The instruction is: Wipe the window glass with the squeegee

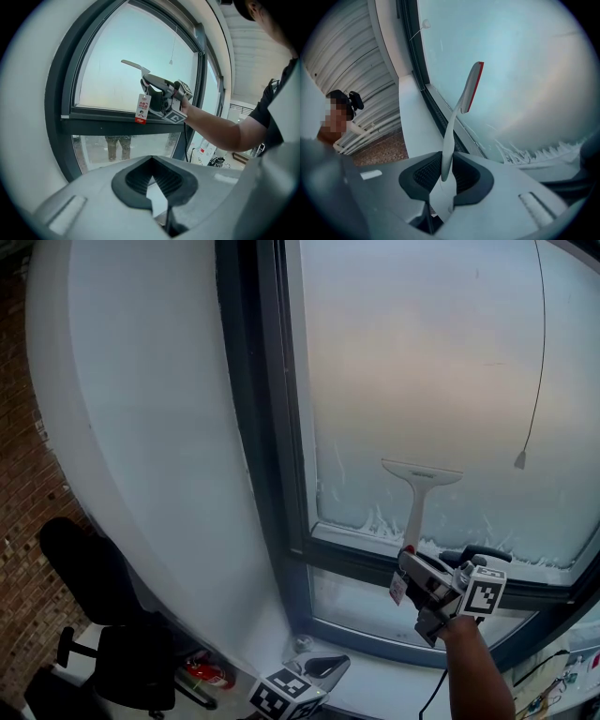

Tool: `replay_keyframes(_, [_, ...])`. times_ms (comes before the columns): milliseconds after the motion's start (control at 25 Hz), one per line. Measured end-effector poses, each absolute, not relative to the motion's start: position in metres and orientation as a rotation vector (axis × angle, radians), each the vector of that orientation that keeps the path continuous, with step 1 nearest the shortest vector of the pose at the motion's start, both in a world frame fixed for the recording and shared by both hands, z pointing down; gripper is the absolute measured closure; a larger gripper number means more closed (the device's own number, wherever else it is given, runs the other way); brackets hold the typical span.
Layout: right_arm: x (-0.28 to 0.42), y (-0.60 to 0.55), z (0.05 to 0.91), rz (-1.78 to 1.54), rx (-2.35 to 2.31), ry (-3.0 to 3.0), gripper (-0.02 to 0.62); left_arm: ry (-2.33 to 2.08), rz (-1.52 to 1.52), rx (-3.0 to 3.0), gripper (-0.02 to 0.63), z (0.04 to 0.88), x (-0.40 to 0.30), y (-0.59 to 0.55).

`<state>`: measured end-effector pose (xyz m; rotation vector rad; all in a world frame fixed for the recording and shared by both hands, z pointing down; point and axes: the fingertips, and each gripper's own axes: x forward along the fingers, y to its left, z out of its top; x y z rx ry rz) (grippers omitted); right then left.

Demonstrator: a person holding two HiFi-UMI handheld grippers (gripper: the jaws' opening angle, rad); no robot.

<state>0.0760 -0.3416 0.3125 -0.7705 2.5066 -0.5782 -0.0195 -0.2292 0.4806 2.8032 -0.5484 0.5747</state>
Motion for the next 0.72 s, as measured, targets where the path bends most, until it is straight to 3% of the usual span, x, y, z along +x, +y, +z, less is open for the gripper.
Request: replay_keyframes(720, [0.072,-0.322,0.429,-0.877,-0.821,2.395,0.508,-0.492,0.591,2.801,0.606,0.488,-0.015,-0.222])
